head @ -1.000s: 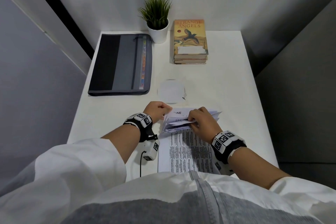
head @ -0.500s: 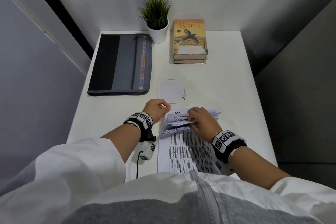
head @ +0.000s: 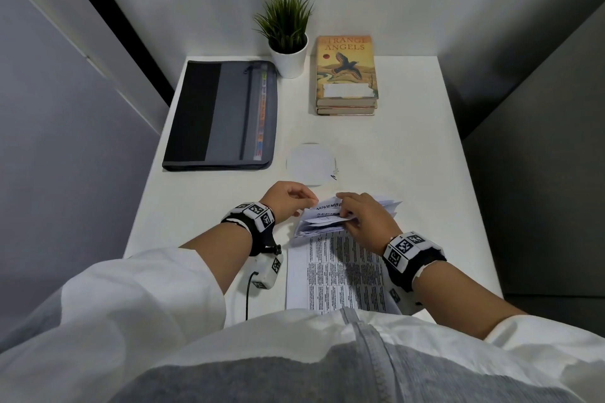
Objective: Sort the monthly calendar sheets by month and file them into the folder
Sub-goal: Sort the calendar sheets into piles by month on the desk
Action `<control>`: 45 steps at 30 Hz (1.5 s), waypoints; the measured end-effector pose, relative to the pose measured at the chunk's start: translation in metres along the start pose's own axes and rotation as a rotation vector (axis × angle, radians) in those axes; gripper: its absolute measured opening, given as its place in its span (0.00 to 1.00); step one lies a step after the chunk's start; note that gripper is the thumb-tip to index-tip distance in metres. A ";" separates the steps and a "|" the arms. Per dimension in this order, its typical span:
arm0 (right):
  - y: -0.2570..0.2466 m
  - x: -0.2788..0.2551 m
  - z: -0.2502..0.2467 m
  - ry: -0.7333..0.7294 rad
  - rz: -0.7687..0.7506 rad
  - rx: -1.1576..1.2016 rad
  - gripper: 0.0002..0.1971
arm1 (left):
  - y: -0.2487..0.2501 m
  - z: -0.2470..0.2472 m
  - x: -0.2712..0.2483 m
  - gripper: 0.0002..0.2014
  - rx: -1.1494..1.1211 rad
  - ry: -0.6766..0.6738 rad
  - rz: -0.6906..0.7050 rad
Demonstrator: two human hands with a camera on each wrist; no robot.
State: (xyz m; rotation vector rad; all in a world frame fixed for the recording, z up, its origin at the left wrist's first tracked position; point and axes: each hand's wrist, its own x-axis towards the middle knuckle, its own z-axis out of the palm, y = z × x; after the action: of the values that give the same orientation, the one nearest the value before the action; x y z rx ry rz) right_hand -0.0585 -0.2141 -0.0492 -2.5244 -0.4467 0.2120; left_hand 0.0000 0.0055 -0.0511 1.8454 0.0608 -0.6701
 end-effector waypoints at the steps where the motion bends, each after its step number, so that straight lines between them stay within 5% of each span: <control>1: 0.000 0.000 0.000 -0.002 -0.001 -0.002 0.07 | 0.000 0.000 0.000 0.05 0.001 -0.005 -0.004; 12: -0.002 0.000 -0.002 -0.020 0.027 0.018 0.07 | 0.002 -0.002 -0.002 0.02 0.017 -0.001 -0.029; 18: -0.005 -0.001 -0.004 -0.024 0.046 0.015 0.08 | 0.003 0.002 0.001 0.01 0.312 0.148 0.079; 23: -0.004 0.001 -0.004 -0.037 0.045 0.033 0.06 | 0.003 0.002 -0.001 0.05 0.408 0.130 0.139; 36: -0.003 0.003 -0.003 -0.043 0.070 0.025 0.06 | 0.007 0.002 -0.006 0.04 0.362 0.041 0.077; 39: -0.004 0.001 -0.004 -0.061 0.067 0.027 0.08 | 0.006 0.001 -0.006 0.14 0.307 0.064 0.020; 42: -0.003 0.002 -0.007 -0.072 0.095 0.007 0.07 | 0.006 0.003 -0.004 0.05 0.290 0.112 0.038; 45: -0.004 0.008 -0.013 -0.105 0.101 -0.012 0.04 | 0.011 0.007 -0.002 0.12 0.305 0.139 0.007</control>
State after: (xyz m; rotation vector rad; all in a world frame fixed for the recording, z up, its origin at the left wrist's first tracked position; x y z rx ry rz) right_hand -0.0493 -0.2149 -0.0362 -2.5586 -0.3624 0.3832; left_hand -0.0008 -0.0038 -0.0426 2.1835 0.0447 -0.5680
